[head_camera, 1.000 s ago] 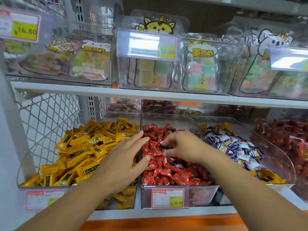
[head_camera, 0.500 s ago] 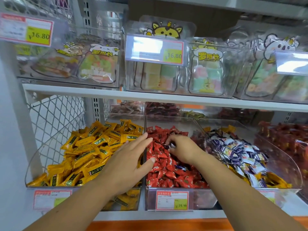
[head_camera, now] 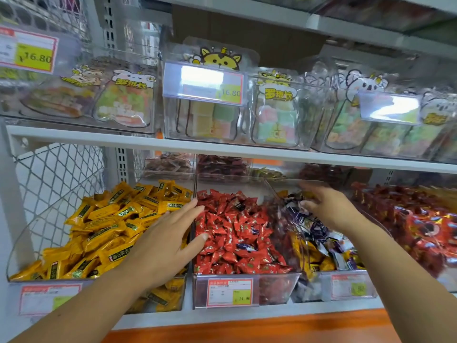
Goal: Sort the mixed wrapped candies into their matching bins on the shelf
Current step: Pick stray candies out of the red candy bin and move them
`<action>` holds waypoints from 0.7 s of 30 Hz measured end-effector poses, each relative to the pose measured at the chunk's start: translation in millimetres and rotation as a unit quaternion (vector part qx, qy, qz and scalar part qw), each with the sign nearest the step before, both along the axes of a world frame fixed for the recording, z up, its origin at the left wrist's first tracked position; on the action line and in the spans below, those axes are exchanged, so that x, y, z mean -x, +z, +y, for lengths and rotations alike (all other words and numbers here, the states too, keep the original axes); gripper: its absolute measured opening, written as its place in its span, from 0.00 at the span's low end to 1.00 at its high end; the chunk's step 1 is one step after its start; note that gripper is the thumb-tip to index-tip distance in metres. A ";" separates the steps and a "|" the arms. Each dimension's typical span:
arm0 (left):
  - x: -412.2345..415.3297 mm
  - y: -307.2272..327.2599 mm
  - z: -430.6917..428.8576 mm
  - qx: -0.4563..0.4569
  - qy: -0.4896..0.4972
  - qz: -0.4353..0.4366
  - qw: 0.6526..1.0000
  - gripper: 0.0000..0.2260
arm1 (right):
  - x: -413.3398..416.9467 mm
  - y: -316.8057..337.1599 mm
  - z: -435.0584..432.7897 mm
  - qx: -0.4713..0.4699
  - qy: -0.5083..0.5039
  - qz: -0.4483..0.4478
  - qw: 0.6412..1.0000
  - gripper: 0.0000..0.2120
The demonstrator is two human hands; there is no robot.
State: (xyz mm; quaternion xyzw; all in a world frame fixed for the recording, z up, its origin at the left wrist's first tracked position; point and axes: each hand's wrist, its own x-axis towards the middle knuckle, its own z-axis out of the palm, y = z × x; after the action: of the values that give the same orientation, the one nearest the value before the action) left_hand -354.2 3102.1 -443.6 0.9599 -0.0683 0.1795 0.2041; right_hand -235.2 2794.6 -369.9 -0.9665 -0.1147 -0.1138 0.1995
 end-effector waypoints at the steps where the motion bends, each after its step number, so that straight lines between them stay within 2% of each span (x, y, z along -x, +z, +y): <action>1: -0.2 -0.4 0.0 0.002 0.001 0.002 1.000 0.28 | 3.8 2.9 1.9 0.018 0.007 -0.022 1.000 0.21; 3: -0.4 -0.8 0.1 0.004 0.001 0.005 1.000 0.29 | 13.1 9.8 16.8 0.020 0.043 -0.044 0.998 0.15; 5: -0.5 -1.4 0.2 0.006 0.002 0.011 1.000 0.29 | 22.9 9.1 42.3 0.028 0.098 0.006 0.995 0.09; 8: -0.4 -1.2 -0.4 0.011 0.004 0.013 1.000 0.28 | 20.9 -21.2 77.9 0.139 0.136 0.109 0.975 0.12; 11: 0.3 -0.1 -2.3 0.017 0.003 0.014 1.000 0.27 | 8.3 -54.0 95.2 0.214 0.111 0.132 0.962 0.15; 13: 0.6 -0.6 -1.5 0.016 0.001 0.016 1.000 0.27 | 5.4 -60.6 99.7 0.193 0.100 0.124 0.968 0.17; 18: 1.3 -4.7 2.8 0.012 0.004 0.019 1.000 0.31 | 7.0 -52.9 94.7 0.068 0.117 0.137 0.981 0.18; 21: 1.4 -2.0 1.0 0.011 0.004 0.017 1.000 0.28 | 5.7 -47.2 88.2 -0.023 0.134 0.151 0.979 0.10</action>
State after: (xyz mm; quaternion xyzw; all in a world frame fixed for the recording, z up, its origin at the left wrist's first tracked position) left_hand -355.6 3103.0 -445.7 0.9609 -0.0587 0.1645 0.2146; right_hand -240.8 2882.8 -417.2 -0.9436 -0.2087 0.0580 0.2503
